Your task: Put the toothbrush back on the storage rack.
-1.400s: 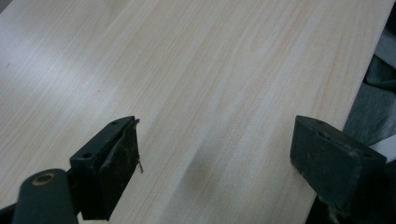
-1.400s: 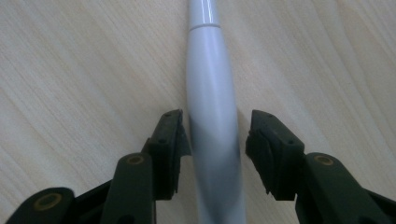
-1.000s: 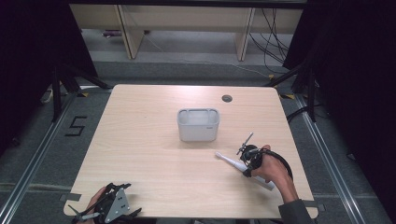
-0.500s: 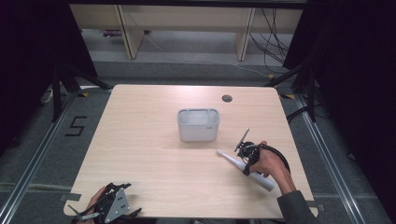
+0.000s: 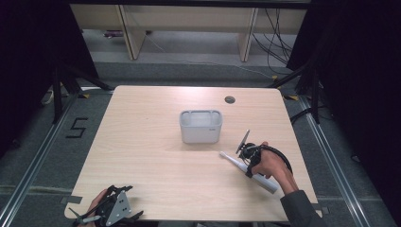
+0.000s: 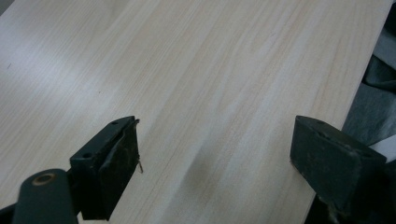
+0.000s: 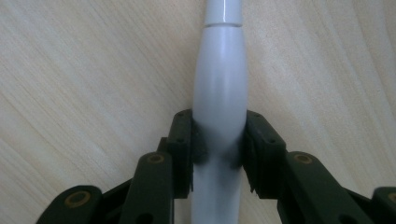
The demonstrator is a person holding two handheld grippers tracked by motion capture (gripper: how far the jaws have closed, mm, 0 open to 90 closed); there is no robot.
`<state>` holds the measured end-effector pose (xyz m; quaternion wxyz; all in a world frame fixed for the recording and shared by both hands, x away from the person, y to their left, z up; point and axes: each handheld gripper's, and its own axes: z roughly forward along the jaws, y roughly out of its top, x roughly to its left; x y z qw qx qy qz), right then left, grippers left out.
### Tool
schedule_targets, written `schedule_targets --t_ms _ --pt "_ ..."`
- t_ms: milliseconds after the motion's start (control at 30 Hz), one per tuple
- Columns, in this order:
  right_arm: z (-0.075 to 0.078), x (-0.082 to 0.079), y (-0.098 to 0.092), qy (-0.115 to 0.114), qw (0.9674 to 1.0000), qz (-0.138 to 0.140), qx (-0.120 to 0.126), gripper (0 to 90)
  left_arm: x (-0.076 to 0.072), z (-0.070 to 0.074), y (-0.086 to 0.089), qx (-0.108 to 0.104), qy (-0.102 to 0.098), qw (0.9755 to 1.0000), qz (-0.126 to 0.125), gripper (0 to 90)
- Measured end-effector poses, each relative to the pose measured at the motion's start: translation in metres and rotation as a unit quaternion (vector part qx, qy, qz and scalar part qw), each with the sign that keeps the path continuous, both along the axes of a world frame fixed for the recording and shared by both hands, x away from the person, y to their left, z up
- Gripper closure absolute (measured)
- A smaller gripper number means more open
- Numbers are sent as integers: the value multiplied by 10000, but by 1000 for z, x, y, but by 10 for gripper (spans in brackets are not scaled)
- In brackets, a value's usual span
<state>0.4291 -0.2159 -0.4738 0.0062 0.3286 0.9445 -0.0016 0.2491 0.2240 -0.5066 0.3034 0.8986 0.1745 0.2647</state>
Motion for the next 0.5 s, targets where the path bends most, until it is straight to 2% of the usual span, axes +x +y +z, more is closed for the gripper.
schedule_targets --t_ms 67,133,167,200,233,267,367,400,433,467,500 --pt "1 -1 1 71 9998 -164 27 667 0 0 0 36 -23 10000 4 151" --pt "1 1 -2 -22 10000 -29 37 668 1 1 1 63 12 10000 -14 151" --pt "0 2 -4 -31 9999 25 117 668 1 1 1 60 -9 10000 1 151" --pt "2 1 -5 -87 9999 -17 56 668 1 0 1 55 -7 10000 -1 151" --pt "4 0 -6 -124 9999 -50 96 668 1 0 1 54 2 10000 -9 151" --pt "4 -1 -8 -164 9995 -78 249 668 0 1 1 52 8 10000 -11 151" --pt "14 -4 -13 -263 9990 -76 348 668 1 1 1 55 5 10000 -9 151" --pt "17 -4 -17 -343 9983 -12 475 668 1 0 1 49 -8 10000 -2 151" --pt "22 -7 -16 -390 9977 -221 515 669 1 1 1 56 10 10000 -9 151" --pt "26 -8 -19 -436 9969 -168 634 668 1 1 1 54 5 10000 -7 151" --pt "31 -10 -22 -524 9960 -242 688 668 1 1 1 51 12 10000 -9 151"
